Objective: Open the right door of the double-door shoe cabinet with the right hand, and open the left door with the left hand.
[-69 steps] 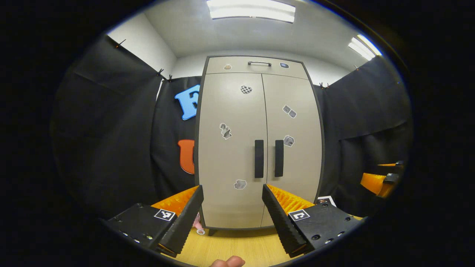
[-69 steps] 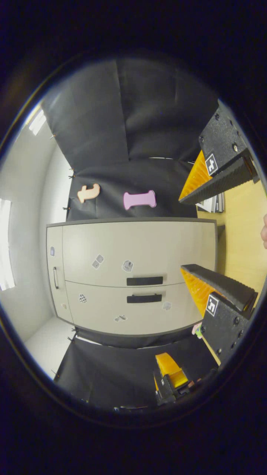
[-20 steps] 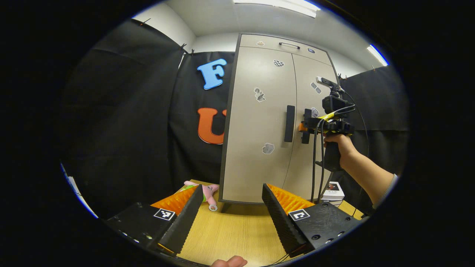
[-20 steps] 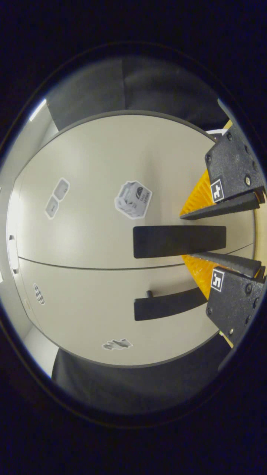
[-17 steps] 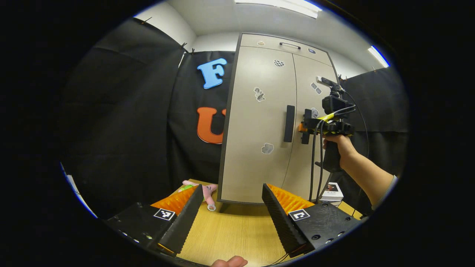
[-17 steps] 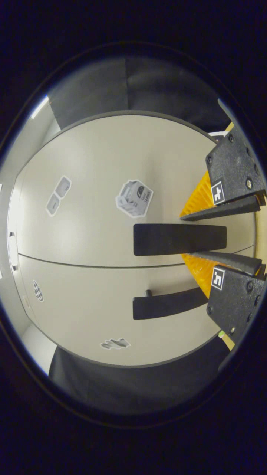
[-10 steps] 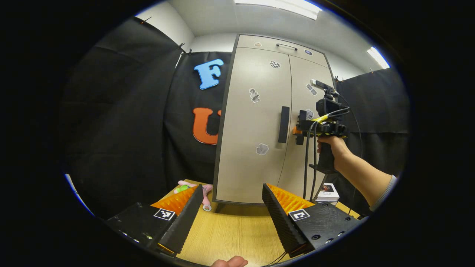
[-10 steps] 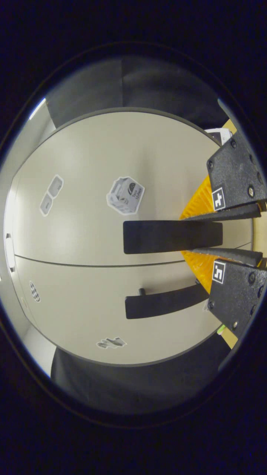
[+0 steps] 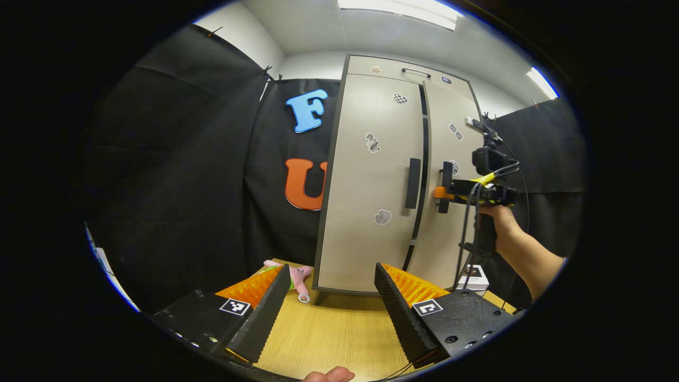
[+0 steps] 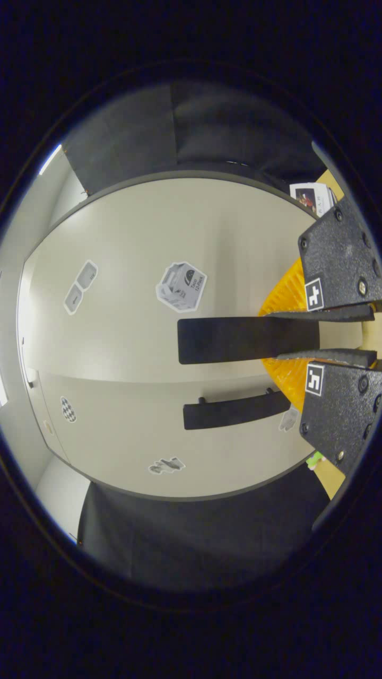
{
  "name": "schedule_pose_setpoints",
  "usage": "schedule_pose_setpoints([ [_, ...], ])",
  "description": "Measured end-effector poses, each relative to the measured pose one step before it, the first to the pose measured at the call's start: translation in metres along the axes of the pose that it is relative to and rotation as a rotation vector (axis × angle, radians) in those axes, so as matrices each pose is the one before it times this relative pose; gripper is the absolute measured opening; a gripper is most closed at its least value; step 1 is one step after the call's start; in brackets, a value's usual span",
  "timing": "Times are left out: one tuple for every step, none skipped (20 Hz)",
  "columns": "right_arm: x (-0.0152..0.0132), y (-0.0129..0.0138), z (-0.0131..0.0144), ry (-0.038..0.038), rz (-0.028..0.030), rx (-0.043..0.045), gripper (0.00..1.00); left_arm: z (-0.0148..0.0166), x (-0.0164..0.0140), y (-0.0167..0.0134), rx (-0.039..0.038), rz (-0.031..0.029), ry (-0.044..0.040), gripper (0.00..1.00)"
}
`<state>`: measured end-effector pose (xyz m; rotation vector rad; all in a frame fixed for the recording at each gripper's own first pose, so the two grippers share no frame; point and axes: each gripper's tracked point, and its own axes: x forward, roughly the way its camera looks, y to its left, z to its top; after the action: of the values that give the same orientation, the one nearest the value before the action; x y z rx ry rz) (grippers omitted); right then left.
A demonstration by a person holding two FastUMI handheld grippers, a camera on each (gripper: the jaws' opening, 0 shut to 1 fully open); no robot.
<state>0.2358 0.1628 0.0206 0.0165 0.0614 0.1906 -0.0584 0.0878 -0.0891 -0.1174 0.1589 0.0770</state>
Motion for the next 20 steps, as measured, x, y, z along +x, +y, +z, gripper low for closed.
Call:
schedule_pose_setpoints([
  [-0.00735, -0.00194, -0.00024, 0.00136, 0.00879, -0.00183, 0.20, 0.00081, 0.00007, -0.00065, -0.00002, -0.00021, -0.00242, 0.95],
  [-0.00854, -0.00280, -0.00151, 0.00188, 0.00930, -0.00103, 0.19, 0.00046, 0.00186, -0.00221, -0.00139, -0.00145, -0.00169, 0.95],
  [-0.00939, -0.00257, -0.00117, 0.00038, 0.01256, -0.00382, 0.20, 0.00077, -0.00050, -0.00426, -0.00221, -0.00527, 0.00119, 0.95],
  [-0.01109, -0.00356, -0.00084, -0.00759, 0.01241, 0.00319, 0.20, -0.00038, -0.00030, -0.00476, -0.00123, -0.00673, 0.00201, 0.95],
  [-0.01091, -0.00438, -0.00001, -0.00591, 0.01130, -0.00275, 0.19, 0.00074, -0.00187, -0.00373, 0.00113, -0.00348, -0.00175, 0.95],
  [-0.00975, -0.00466, -0.00108, 0.00084, 0.00712, 0.00087, 0.20, 0.00028, -0.00055, -0.00308, 0.00259, -0.00197, -0.00314, 0.95],
  [-0.01087, -0.00490, -0.00051, 0.00400, 0.00487, 0.00127, 0.19, -0.00166, 0.00184, -0.00380, 0.00276, -0.00459, 0.00066, 0.95],
  [-0.01037, -0.00551, -0.00007, 0.00178, 0.00309, -0.00436, 0.19, -0.00176, -0.00022, -0.00520, 0.00303, -0.00790, 0.00412, 0.95],
  [-0.00857, -0.00577, -0.00045, -0.00095, 0.00234, -0.00274, 0.19, -0.00074, 0.00035, -0.00522, 0.00432, -0.00658, 0.00223, 0.95],
  [-0.00859, -0.00650, 0.00005, -0.00109, 0.00401, -0.00021, 0.19, -0.00029, -0.00048, -0.00531, 0.00482, -0.00597, -0.00197, 0.95],
  [-0.00870, -0.00629, -0.00092, 0.00187, 0.00401, 0.00325, 0.19, 0.00097, 0.00034, -0.00609, 0.00572, -0.00836, -0.00157, 0.95],
  [-0.00947, -0.00768, -0.00004, -0.00126, 0.00220, 0.00351, 0.19, 0.00023, -0.00019, -0.00665, 0.00737, -0.00757, 0.00064, 0.95],
  [-0.01017, -0.00901, -0.00064, -0.00153, -0.00108, -0.00473, 0.19, -0.00040, -0.00103, -0.00427, 0.00617, -0.00304, -0.00005, 0.95],
  [-0.00833, -0.01010, 0.00058, 0.00113, -0.00671, -0.00815, 0.19, 0.00001, -0.00005, -0.00374, 0.00214, -0.00061, -0.00400, 0.95],
  [-0.00930, -0.01056, -0.00015, -0.00018, -0.01024, -0.00477, 0.19, 0.00044, 0.00050, -0.00460, -0.00224, -0.00235, -0.00453, 0.95],
  [-0.00677, -0.00937, 0.00054, 0.00171, -0.01084, -0.00742, 0.19, -0.00116, 0.00024, -0.00478, -0.00461, -0.00667, -0.00218, 0.95],
  [-0.00653, -0.01020, -0.00030, -0.00044, -0.01285, -0.00169, 0.19, -0.00067, 0.00141, -0.00733, -0.00325, -0.00910, 0.00388, 0.95],
  [-0.00519, -0.01034, 0.00051, -0.00096, -0.01296, 0.00256, 0.17, -0.00165, 0.00063, -0.00618, 0.00071, -0.00966, 0.00725, 0.95],
  [-0.00663, -0.00985, 0.00056, -0.00063, -0.00749, -0.00412, 0.18, -0.00108, -0.00024, -0.00520, 0.00551, -0.00537, 0.00611, 0.95],
  [-0.00426, -0.01084, 0.00047, 0.00088, -0.01425, -0.00196, 0.15, -0.00014, -0.00048, -0.00411, 0.00762, -0.00439, -0.00086, 0.95],
])
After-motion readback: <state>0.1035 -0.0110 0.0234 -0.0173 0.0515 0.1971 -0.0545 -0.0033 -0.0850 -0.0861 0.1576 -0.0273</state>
